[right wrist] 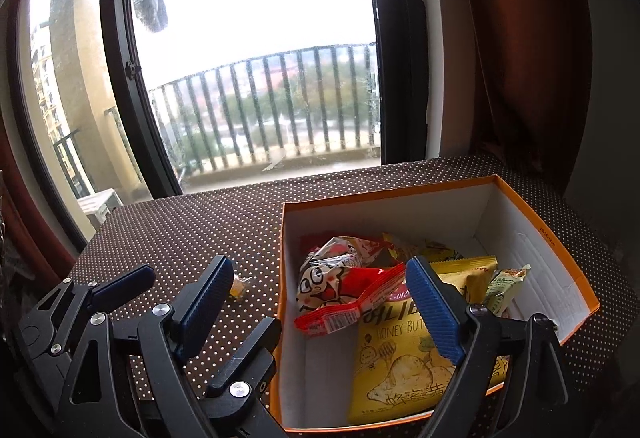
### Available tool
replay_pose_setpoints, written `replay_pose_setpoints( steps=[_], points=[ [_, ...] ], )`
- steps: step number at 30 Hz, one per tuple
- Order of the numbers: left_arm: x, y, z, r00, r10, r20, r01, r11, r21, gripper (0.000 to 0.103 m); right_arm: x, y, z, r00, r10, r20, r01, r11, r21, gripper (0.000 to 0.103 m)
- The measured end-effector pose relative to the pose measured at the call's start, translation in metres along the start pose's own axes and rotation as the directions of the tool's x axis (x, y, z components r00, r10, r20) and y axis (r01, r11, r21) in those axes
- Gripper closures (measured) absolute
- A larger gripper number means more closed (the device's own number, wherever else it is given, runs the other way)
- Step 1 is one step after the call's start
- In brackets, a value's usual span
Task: Organize snacks
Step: 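Move the open right gripper from the box to the yellow candy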
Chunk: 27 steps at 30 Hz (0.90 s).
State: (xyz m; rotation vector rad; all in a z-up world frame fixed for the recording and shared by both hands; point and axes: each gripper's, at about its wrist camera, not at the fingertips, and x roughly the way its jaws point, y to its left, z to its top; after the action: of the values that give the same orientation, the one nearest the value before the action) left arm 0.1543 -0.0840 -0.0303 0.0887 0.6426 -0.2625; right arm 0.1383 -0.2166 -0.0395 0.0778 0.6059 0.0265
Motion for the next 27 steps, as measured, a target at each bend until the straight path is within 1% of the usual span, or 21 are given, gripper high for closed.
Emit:
replay_pose_setpoints(
  steps=[7,12,22,27],
  points=[
    [-0.016,0.018,-0.012,0.998,0.048,0.030,-0.047,0.999,-0.018,0.002,-0.004,0.027,-0.004,1.000,0.017,0.002,-0.017,1.000,-0.018,0.011],
    [-0.023,0.036,-0.019,0.997,0.073,0.037,-0.072,0.997,-0.038,0.001,-0.003,0.048,-0.011,1.000,0.028,0.005,-0.028,0.999,-0.027,0.010],
    [-0.015,0.060,-0.035,0.995,0.103,0.000,-0.102,0.992,-0.071,0.001,0.022,0.081,-0.020,0.998,0.056,-0.037,-0.057,0.997,-0.049,0.008],
    [-0.006,0.071,-0.043,0.994,0.109,-0.025,-0.110,0.991,-0.081,0.001,0.039,0.095,-0.026,0.995,0.065,-0.072,-0.068,0.996,-0.051,0.004]
  ],
)
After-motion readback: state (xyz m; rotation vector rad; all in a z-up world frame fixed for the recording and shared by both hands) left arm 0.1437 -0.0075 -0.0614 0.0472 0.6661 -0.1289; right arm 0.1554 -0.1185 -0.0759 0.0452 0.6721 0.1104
